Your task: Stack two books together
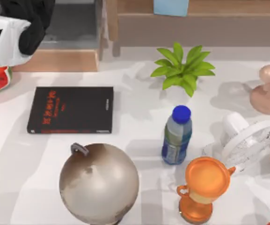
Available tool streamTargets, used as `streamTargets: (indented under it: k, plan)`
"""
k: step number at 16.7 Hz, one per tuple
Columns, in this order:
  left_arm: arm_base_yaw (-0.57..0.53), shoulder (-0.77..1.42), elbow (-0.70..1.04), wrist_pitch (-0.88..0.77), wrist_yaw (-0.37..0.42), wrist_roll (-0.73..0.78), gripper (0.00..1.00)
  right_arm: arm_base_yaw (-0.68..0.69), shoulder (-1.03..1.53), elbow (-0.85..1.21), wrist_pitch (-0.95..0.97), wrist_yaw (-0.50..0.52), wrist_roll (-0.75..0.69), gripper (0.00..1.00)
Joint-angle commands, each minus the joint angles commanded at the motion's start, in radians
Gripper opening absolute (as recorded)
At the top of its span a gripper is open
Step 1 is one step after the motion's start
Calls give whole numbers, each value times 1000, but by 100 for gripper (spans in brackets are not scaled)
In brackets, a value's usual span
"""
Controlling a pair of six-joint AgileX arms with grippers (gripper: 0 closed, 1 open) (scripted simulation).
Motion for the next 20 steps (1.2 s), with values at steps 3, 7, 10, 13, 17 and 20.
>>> streamTargets:
  k: [3,7,10,13,17,20]
  plan:
    - [11,24,43,-15,12,0,100,0,0,0,0,0,0,100]
    - [19,85,126,-37,21,0,100,0,0,0,0,0,0,100]
    - [11,104,150,-43,16,0,100,0,0,0,0,0,0,100]
    - [11,104,150,-43,16,0,100,0,0,0,0,0,0,100]
    - [11,104,150,-43,16,0,70,0,0,0,0,0,0,100]
    - [11,104,150,-43,16,0,47,0,0,0,0,0,0,100]
